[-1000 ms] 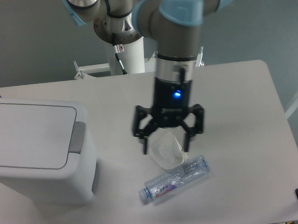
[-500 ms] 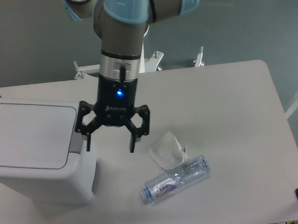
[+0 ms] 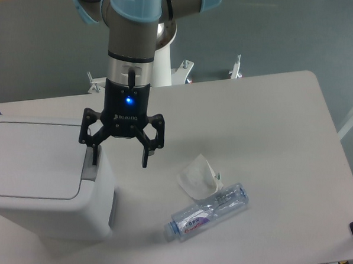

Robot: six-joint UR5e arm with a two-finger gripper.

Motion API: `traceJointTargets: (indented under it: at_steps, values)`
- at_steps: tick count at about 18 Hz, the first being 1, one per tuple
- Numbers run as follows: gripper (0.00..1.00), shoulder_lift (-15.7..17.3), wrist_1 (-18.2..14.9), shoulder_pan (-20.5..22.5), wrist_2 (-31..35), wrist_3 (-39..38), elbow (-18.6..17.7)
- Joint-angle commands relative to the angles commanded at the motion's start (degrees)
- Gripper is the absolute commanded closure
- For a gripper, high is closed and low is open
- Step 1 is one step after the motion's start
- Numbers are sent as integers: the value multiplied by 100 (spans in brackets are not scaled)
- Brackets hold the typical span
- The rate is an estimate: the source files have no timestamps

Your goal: Open the trash can

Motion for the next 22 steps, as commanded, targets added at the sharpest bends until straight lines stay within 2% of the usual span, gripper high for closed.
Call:
traceJointTargets:
  at_steps: [14, 18, 22]
  values:
    - [0, -79, 0, -9, 0, 0, -18]
    - [0, -44, -18, 0, 0, 0, 96]
    - [0, -26, 0, 333, -9, 26, 324]
